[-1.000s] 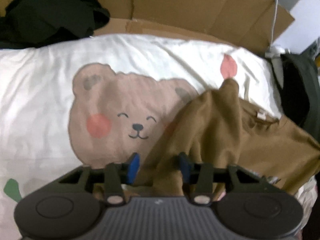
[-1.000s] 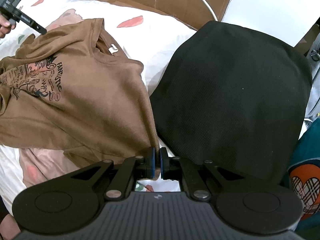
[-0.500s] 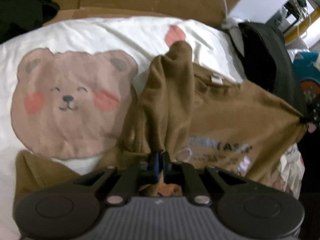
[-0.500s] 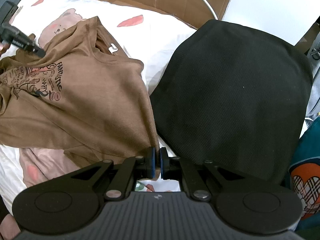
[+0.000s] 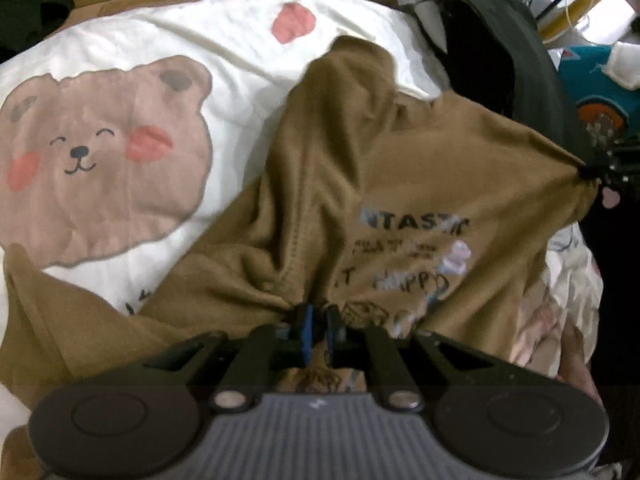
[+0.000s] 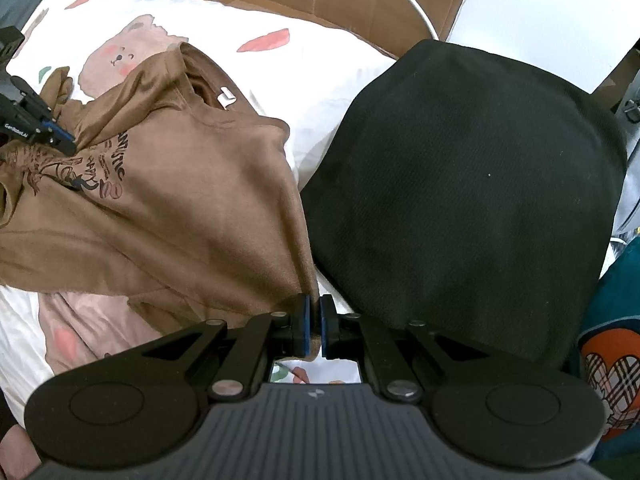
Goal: Fold clothes
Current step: 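Grasp the shirt fabric with the left gripper and pull it taut, then hold the shirt hem with the right gripper while the left gripper grips the shirt body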
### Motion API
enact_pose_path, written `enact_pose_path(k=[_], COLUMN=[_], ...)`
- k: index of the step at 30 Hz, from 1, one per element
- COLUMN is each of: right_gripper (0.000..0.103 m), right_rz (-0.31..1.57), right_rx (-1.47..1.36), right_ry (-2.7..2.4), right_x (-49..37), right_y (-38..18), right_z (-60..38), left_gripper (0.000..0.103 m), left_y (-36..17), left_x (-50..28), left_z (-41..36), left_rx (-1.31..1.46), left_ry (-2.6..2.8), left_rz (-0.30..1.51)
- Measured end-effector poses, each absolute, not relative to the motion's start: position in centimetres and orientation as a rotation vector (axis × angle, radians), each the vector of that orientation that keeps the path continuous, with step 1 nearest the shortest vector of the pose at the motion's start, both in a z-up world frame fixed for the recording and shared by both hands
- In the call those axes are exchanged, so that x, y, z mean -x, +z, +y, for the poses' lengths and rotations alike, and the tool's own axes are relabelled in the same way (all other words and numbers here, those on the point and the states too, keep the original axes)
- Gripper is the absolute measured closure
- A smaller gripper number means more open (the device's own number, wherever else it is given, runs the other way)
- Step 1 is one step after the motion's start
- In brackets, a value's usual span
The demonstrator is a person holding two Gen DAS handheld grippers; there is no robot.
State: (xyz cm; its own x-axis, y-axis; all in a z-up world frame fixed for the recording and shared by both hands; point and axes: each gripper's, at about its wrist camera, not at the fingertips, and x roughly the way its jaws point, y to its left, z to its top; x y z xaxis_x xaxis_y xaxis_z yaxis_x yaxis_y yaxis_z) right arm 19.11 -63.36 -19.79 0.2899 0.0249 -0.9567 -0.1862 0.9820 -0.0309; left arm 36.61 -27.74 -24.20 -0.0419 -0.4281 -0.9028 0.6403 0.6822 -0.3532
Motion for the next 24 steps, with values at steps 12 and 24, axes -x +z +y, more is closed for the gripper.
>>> enact_pose_path(k=[12, 24], right_gripper=[0.098, 0.098], right_rz=[1.26, 1.261], right_rx=[0.146, 0.143], right_ry=[0.147, 0.15], right_x=[-19.2, -19.1], right_y=[-19.6, -19.8], right_z=[-63.5, -63.3], left_gripper=[0.063, 0.051], left_y=[-18.9, -20.8], left_x=[-37.9, -37.2], left_z=[-26.5, -28.4], left_rx=[-0.344, -0.41], left_ry=[-0.832, -0.839], left_rz=[1.228, 1.145])
